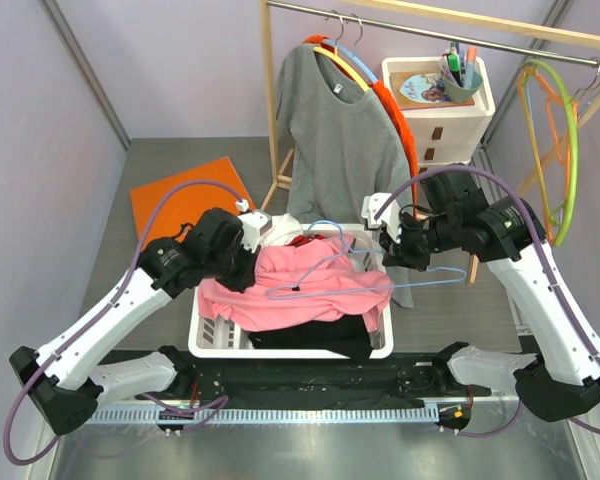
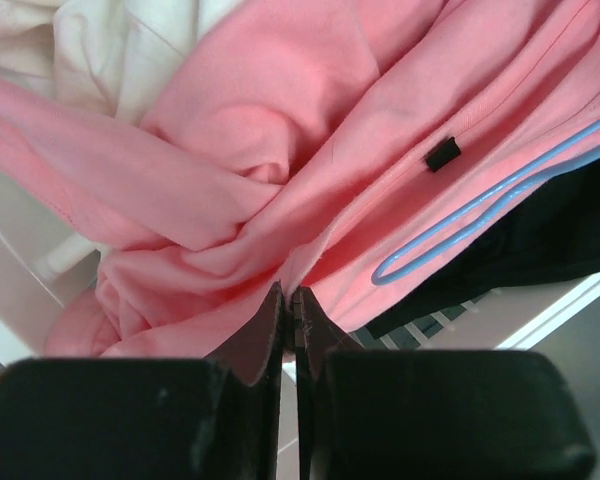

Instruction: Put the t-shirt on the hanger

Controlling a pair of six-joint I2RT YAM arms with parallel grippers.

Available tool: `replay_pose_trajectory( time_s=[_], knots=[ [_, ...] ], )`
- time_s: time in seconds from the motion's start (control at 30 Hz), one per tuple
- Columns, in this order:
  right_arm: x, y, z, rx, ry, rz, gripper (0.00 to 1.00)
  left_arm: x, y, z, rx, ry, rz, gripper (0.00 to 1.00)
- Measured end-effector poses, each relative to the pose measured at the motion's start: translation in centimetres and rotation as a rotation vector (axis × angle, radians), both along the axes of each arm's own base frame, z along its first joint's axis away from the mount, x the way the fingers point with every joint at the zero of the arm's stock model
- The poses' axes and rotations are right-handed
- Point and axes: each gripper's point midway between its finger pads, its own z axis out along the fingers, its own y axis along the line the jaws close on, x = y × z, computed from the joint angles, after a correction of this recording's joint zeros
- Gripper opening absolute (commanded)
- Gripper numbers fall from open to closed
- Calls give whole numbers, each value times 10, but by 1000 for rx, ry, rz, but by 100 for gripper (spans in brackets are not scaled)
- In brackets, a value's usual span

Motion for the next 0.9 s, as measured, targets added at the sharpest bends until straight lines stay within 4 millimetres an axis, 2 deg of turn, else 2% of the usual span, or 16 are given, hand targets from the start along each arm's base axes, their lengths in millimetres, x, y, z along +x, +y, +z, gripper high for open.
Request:
replay_pose_trajectory(
  time_s=[0.17, 0.4, 0.63, 0.9],
  knots=[
    [-1, -1, -2, -12, 9, -17, 1, -2, 1, 3, 1, -18, -16, 4],
    [-3, -5, 4, -4, -22, -29, 1, -3, 3, 5, -2, -31, -25, 4],
    [4, 0, 11, 11, -47, -27, 1, -3, 4, 5, 5, -34, -36, 4],
    [10, 4, 9, 11, -53, -20, 1, -6, 6, 3, 8, -35, -39, 5]
  ],
)
